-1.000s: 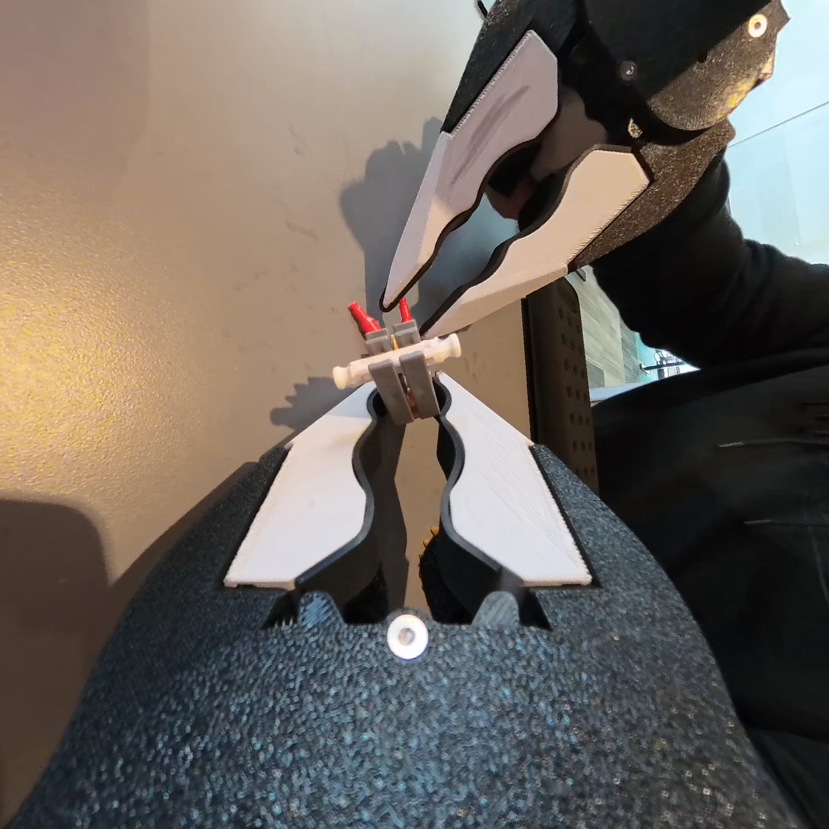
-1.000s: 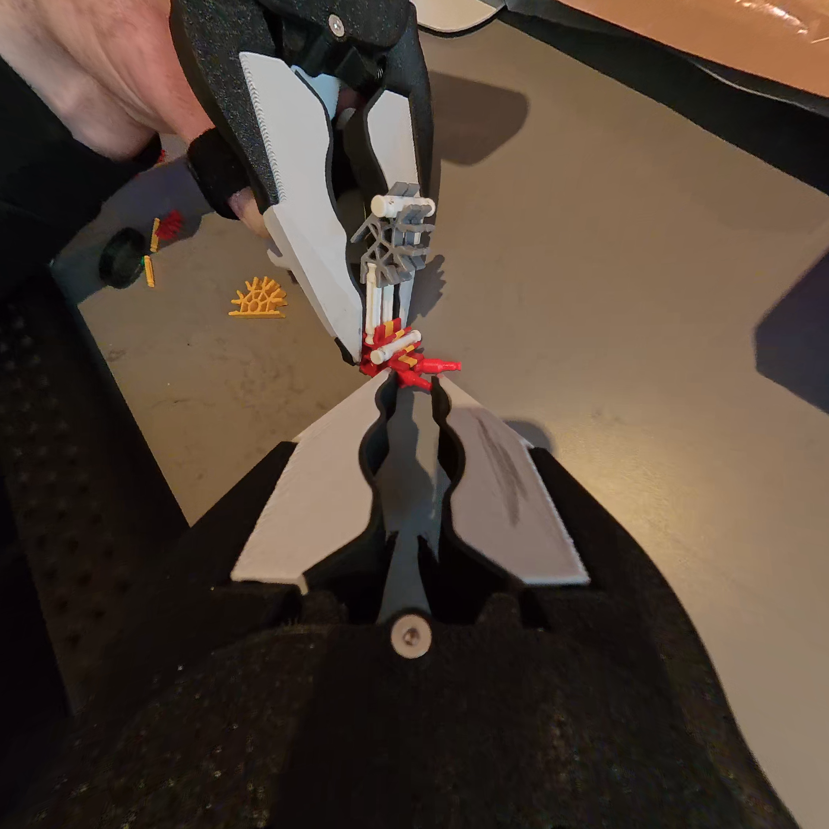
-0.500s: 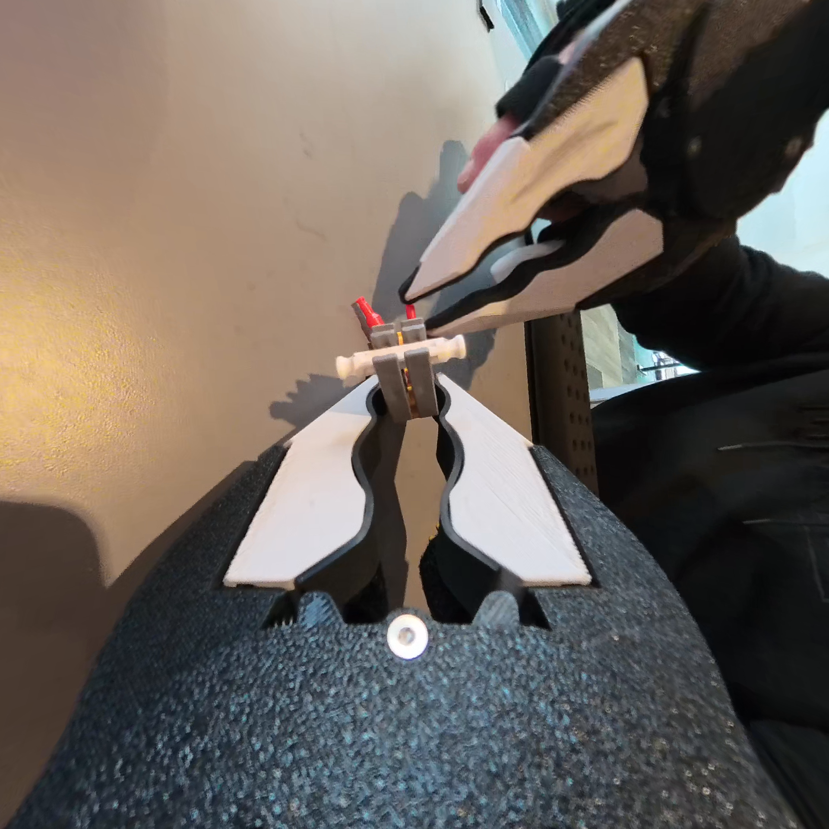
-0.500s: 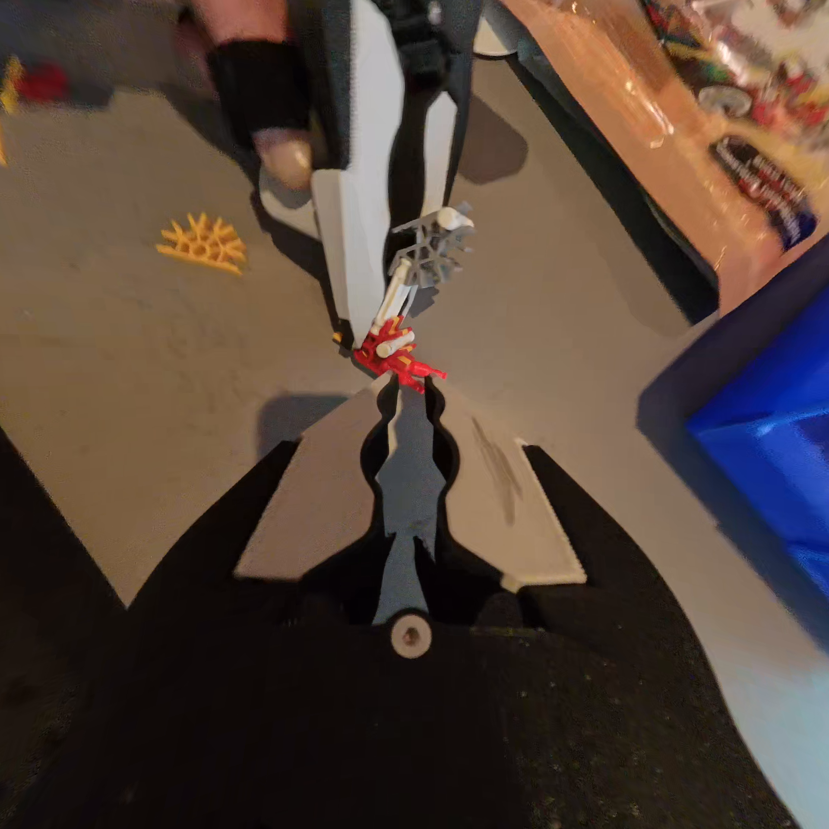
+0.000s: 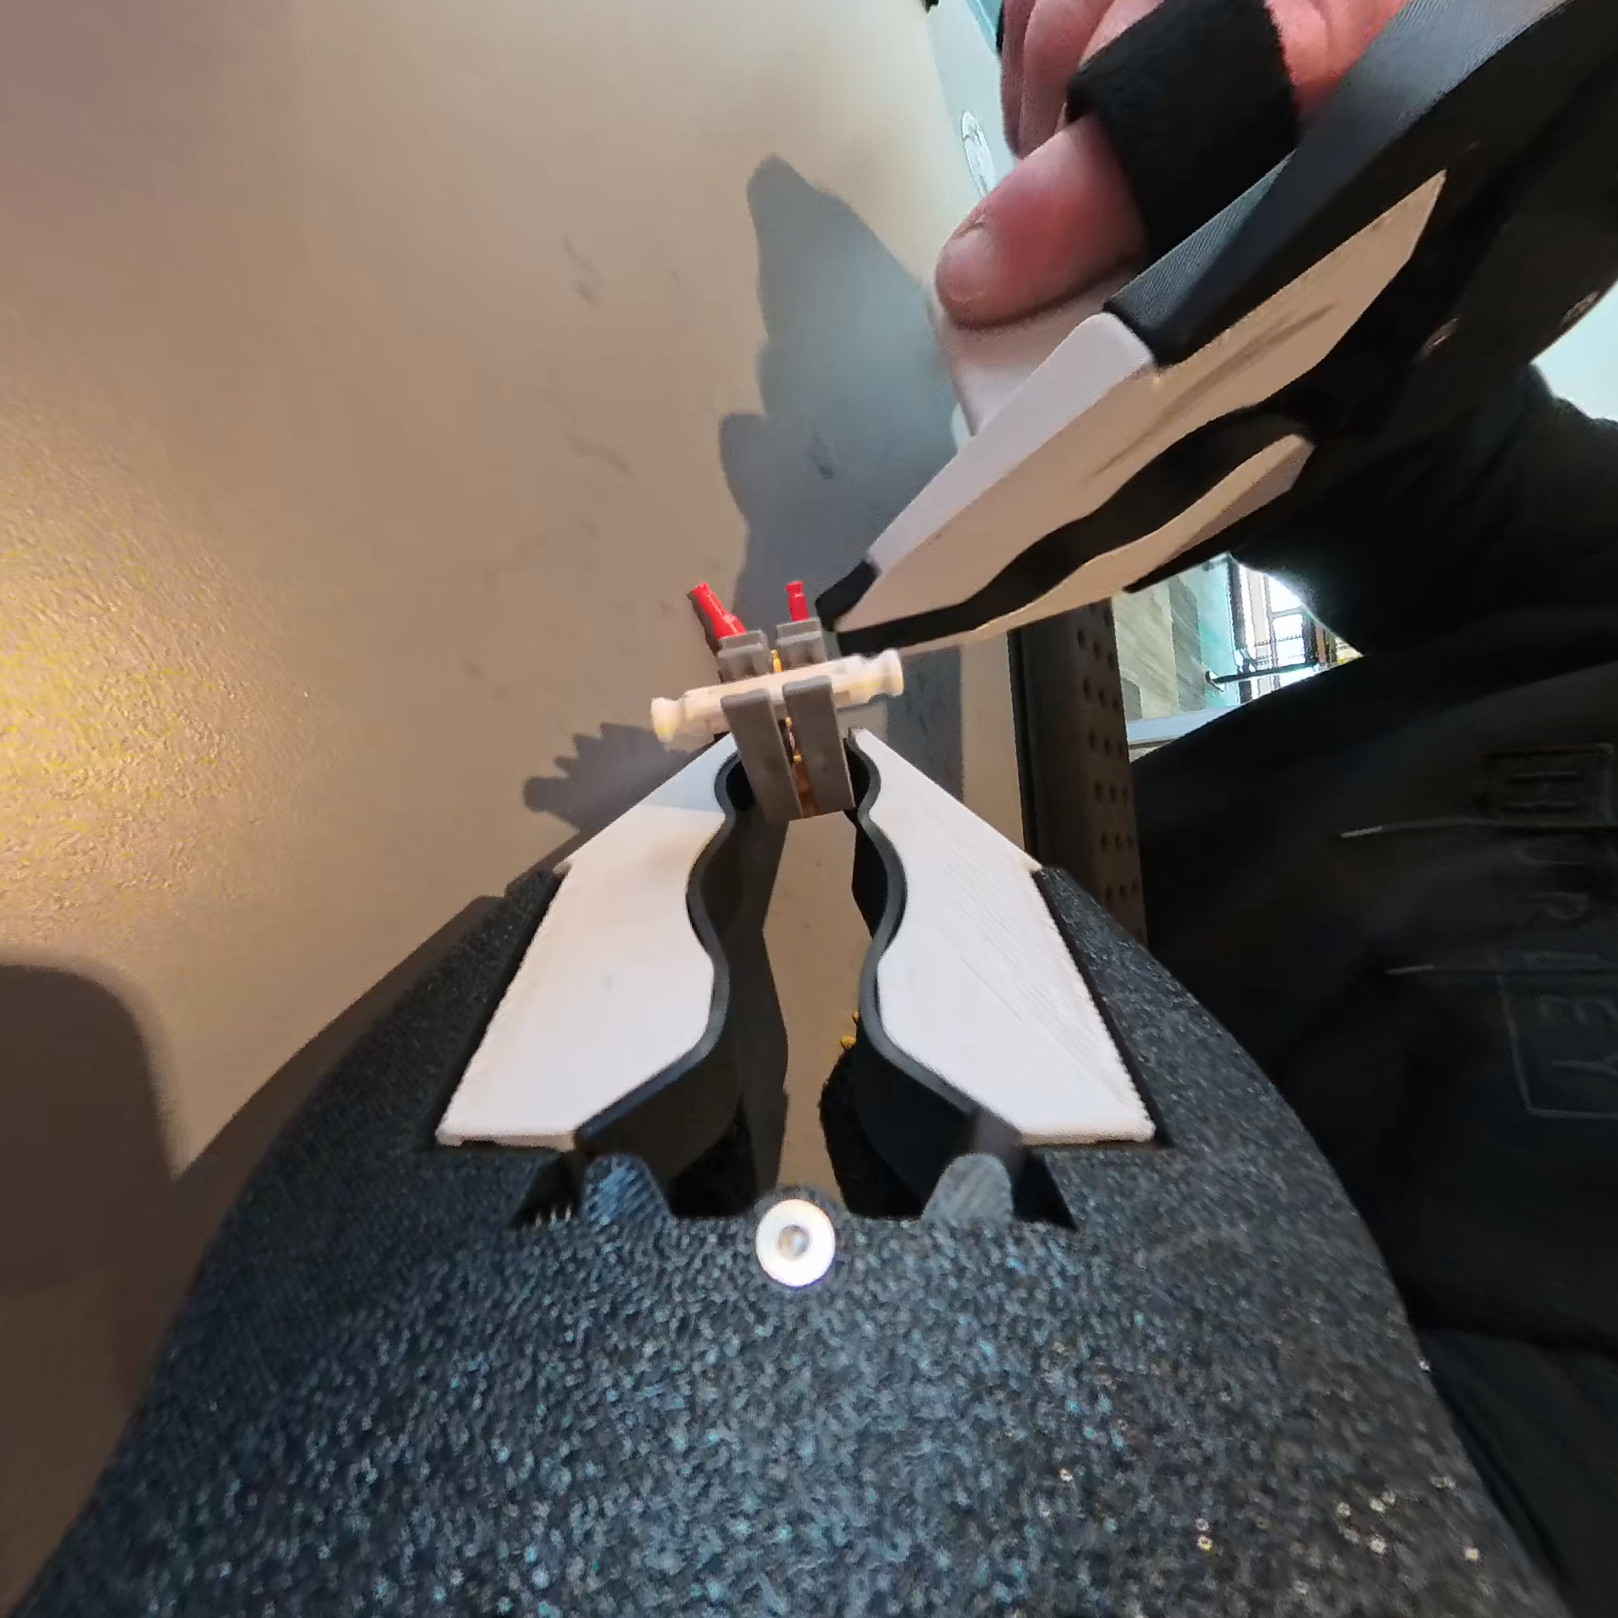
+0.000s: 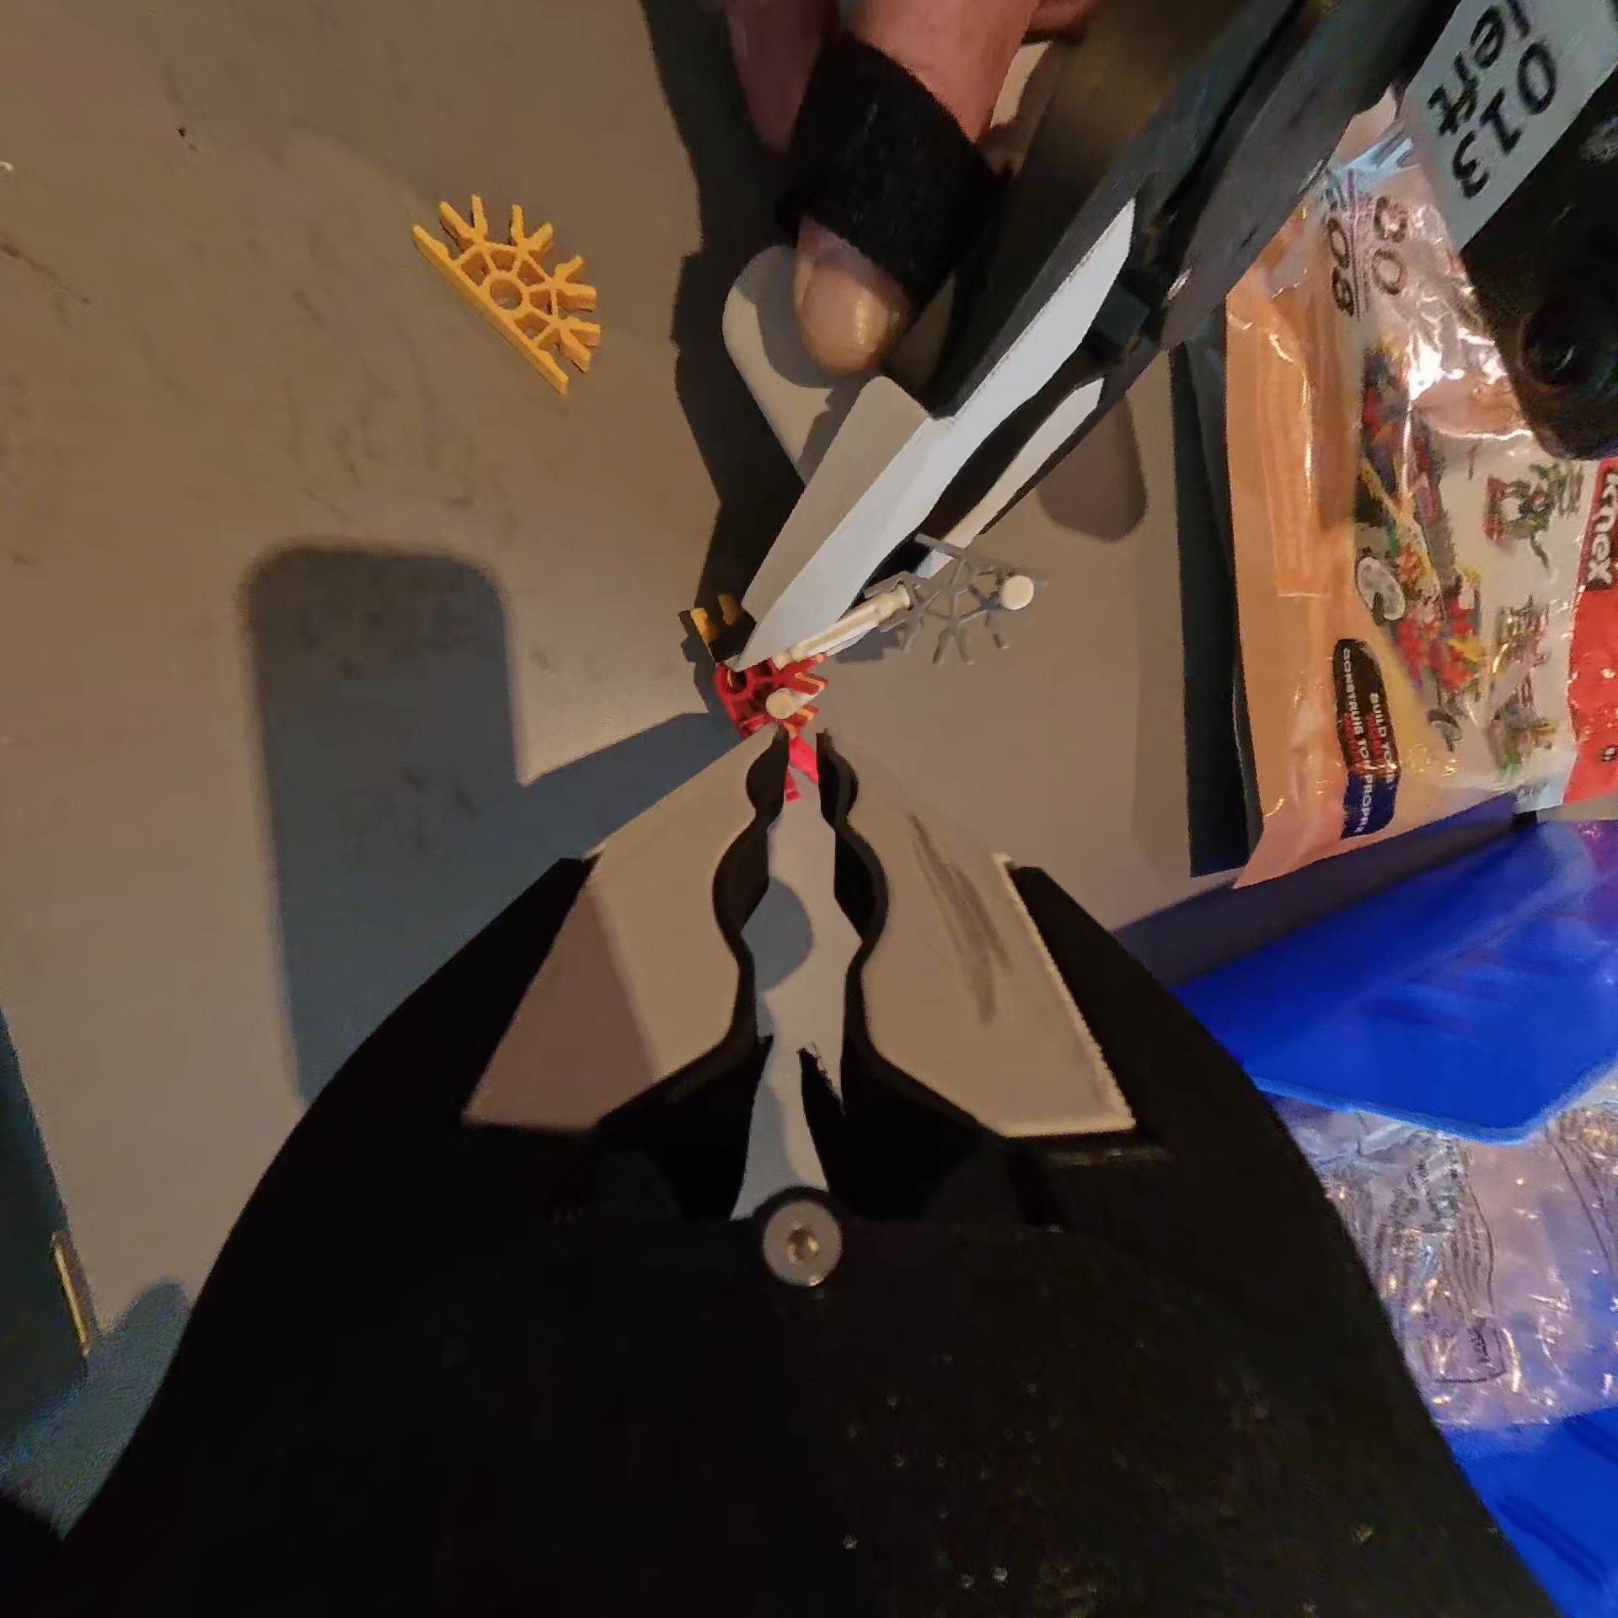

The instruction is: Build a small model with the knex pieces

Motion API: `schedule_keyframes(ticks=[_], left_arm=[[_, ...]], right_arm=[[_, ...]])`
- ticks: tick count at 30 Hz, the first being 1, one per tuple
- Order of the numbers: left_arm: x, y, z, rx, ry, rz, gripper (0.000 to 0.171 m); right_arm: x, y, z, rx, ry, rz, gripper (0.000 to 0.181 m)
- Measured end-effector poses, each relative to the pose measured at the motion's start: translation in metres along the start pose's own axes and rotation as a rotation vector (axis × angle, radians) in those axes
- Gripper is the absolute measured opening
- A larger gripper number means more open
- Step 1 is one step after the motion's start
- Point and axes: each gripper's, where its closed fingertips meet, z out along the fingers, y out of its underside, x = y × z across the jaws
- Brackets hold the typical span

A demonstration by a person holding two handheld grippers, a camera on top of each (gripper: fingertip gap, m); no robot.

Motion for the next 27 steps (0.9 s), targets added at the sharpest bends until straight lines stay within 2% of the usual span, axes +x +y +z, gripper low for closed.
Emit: schedule_keyframes(ticks=[27], left_arm=[[0.005,0.0065,-0.0091,-0.004,0.006,-0.012,0.016]], right_arm=[[-0.006,0.0045,0.0066,-0.134,-0.139,-0.174,0.002]])
